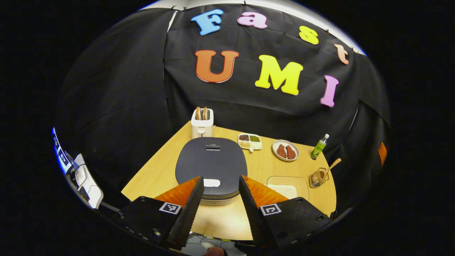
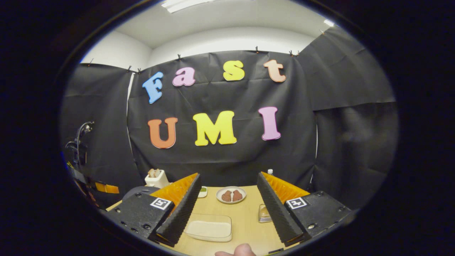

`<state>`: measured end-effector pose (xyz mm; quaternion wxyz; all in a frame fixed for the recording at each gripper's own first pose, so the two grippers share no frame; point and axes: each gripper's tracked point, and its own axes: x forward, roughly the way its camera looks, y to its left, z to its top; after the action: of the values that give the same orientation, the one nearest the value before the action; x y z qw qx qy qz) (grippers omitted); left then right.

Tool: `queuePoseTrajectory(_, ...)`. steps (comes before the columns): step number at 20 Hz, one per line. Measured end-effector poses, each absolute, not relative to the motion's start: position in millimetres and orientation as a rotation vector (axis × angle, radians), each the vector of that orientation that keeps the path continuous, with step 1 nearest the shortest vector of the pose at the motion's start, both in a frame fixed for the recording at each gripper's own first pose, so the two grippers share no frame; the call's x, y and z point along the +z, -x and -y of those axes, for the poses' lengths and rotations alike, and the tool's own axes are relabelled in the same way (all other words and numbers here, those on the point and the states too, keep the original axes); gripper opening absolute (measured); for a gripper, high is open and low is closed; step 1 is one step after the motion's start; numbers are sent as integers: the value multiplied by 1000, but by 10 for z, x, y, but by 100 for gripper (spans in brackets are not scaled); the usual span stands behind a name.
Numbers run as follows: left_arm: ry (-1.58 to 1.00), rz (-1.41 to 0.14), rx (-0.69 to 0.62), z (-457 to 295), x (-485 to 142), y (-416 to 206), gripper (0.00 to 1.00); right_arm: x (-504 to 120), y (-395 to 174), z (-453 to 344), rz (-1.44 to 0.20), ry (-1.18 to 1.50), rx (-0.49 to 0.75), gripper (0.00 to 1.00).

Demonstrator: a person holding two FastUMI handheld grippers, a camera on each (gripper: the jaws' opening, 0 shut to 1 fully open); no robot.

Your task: Close the left gripper, press the button to open the rice cooker; take a wooden spoon from the chopstick holder with the right hand, scoop a spoonful of rice and pour it into the rice cooker, then put the wooden spoon back into the chopstick holder.

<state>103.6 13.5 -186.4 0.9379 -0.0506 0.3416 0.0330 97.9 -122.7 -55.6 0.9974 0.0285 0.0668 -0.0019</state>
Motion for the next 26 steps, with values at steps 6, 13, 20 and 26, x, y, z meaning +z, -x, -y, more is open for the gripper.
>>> queuePoseTrajectory(6,218,-856,80,-218,-2251,-1300,16,-762,-1198,1485,-184,-65,-30,100)
queuePoseTrajectory(13,166,-975,65,-271,-2759,-1486,0,-908,-1265,1766,-212,-70,-76,100)
queuePoseTrajectory(20,191,-1027,55,-285,-3020,-1488,0,-1012,-1286,2058,-236,-68,-130,100)
queuePoseTrajectory(26,201,-1065,57,-288,-3077,-1391,1,-1135,-1287,2025,-258,-72,-133,100)
